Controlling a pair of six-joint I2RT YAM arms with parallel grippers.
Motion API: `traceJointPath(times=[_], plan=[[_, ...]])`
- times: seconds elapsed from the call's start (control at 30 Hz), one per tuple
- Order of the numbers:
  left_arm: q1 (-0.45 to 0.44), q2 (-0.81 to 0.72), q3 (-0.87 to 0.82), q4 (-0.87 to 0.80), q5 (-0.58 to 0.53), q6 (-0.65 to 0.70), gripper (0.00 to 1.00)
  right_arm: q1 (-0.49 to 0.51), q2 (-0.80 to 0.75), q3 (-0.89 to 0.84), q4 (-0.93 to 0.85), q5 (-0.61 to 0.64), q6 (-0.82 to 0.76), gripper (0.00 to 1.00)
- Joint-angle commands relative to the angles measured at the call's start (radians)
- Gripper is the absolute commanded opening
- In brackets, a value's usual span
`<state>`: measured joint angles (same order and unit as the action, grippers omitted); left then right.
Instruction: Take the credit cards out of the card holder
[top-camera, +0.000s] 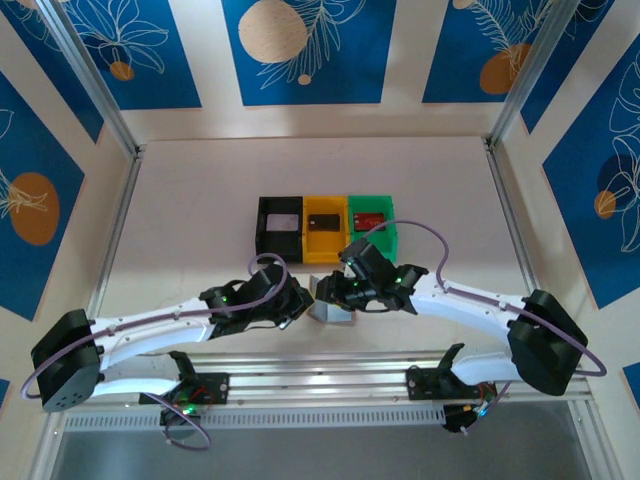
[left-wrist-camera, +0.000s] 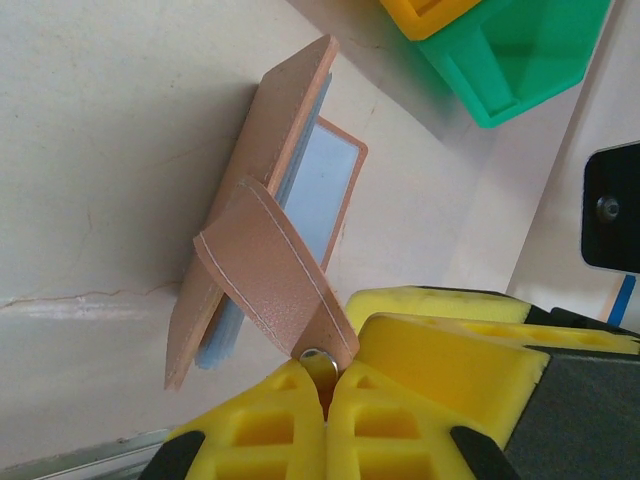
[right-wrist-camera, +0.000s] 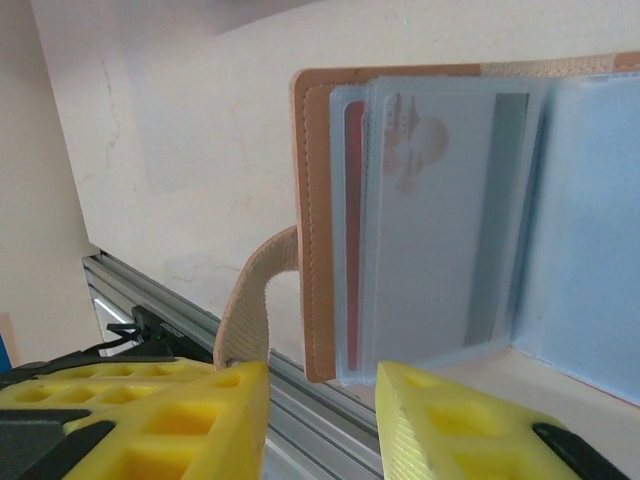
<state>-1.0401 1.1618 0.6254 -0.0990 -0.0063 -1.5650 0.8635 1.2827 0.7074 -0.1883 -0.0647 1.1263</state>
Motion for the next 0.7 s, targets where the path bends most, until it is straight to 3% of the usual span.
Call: traceJointPath(times=[0.0, 0.17, 0.67], plan=[[-0.026, 0.000, 0.051, 0.032, 0.007, 0.007, 0.00, 0.017, 0.011, 0.045, -0.038, 0.036, 0.038, 0.35], [-0.033, 0.004, 0.053, 0.027, 0.003, 0.009, 0.00, 0.013, -0.028, 0.003, -0.073, 0.116, 0.100, 0.35], [-0.058, 0.036, 0.051, 0.079, 0.000, 0.002, 0.00, 0.012, -0.049, -0.025, 0.055, 0.083, 0.244, 0.29]])
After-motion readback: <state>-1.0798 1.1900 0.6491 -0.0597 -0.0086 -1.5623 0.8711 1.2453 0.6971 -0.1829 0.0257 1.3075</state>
